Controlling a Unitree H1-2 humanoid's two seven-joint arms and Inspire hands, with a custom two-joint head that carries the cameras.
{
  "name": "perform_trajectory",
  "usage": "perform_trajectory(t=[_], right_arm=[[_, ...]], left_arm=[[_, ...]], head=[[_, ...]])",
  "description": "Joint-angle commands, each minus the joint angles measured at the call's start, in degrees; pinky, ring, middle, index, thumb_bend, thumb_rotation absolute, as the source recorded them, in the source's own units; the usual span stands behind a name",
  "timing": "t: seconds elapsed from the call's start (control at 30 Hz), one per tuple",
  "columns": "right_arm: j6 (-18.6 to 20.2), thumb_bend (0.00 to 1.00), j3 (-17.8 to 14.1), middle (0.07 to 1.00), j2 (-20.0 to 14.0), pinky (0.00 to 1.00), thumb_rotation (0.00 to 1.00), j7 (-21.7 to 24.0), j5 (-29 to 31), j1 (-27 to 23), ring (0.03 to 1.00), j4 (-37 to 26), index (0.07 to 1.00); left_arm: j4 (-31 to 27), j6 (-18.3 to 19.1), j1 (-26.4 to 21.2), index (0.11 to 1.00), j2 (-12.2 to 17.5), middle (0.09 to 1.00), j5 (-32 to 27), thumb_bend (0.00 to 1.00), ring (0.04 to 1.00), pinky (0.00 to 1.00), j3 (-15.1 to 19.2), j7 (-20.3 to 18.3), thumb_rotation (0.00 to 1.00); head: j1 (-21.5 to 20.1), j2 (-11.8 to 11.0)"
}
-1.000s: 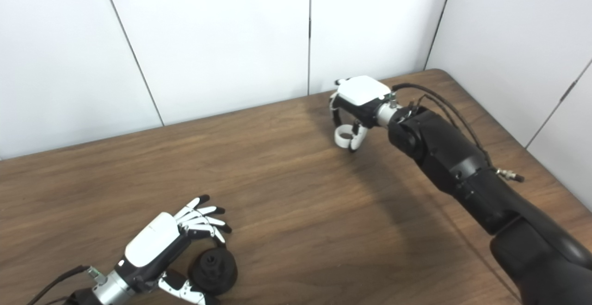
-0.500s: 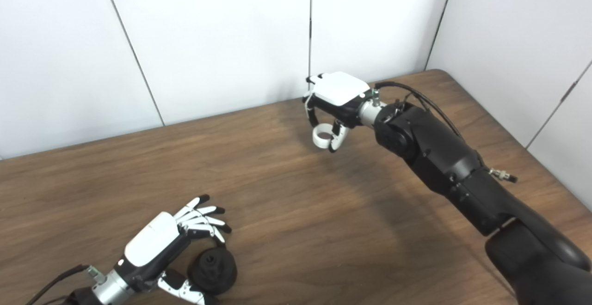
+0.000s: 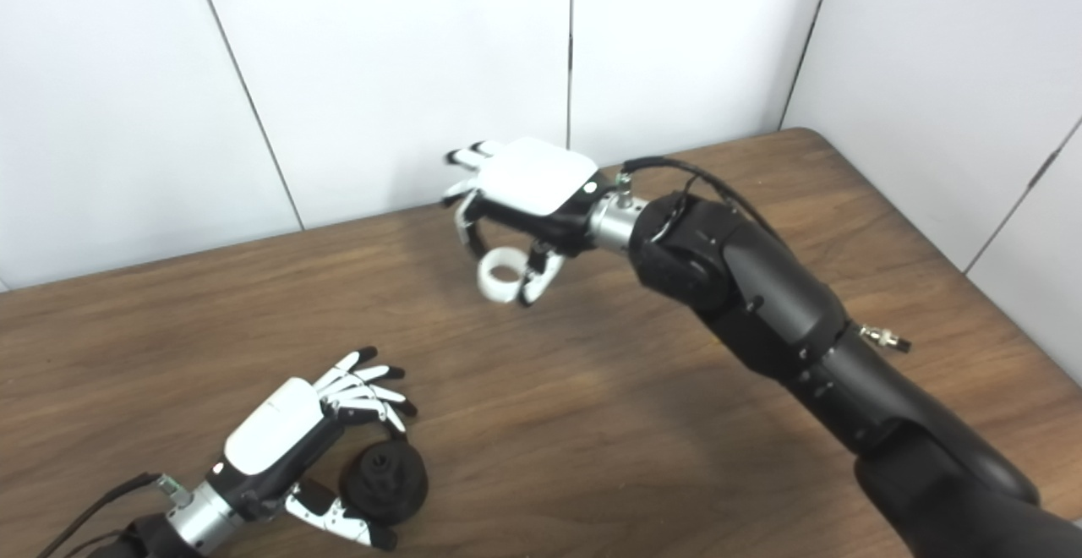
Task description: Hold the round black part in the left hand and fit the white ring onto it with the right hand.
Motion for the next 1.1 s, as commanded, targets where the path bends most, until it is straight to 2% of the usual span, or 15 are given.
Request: perform_trajectory(t=[0.0, 0.23, 0.53, 0.77, 1.07], right_arm=[[-0.1, 0.53, -1.2, 0.861, 0.7, 1.00, 0.14, 1.0, 1.6, -1.8, 1.000, -3.9, 0.483], [0.0, 0.53, -0.6, 0.858, 4.2, 1.00, 0.14, 5.2, 2.5, -1.3, 1.000, -10.6, 0.482], [-1.0, 0.53, 0.1, 0.854, 8.0, 1.00, 0.14, 8.3, 5.4, 0.1, 1.000, -15.6, 0.482], [-1.4, 0.53, 1.4, 0.862, 10.2, 1.00, 0.14, 10.7, 6.6, 1.2, 1.000, -17.7, 0.482], [-1.7, 0.53, 1.2, 0.850, 11.6, 1.00, 0.14, 10.6, 8.6, 3.5, 1.000, -18.5, 0.481]], left_arm=[[2.6, 0.7, 0.7, 0.483, 0.8, 0.732, 1.0, 0.52, 0.891, 1.00, 0.0, -0.6, 0.05], [1.7, 0.7, 1.3, 0.483, 0.2, 0.731, 1.5, 0.52, 0.899, 0.99, 1.8, -2.9, 0.05], [1.2, 0.7, 2.2, 0.483, -1.3, 0.738, 2.5, 0.52, 0.911, 1.00, 4.0, -5.0, 0.05], [0.9, 0.7, 2.4, 0.483, -2.2, 0.744, 3.7, 0.52, 0.913, 1.00, 4.6, -5.5, 0.05], [-0.2, 0.8, 3.6, 0.483, -4.2, 0.751, 5.7, 0.52, 0.912, 1.00, 7.6, -7.9, 0.05]], head=[[0.6, 0.3], [2.9, 1.2], [6.1, 2.0], [8.4, 2.5], [11.6, 3.5]])
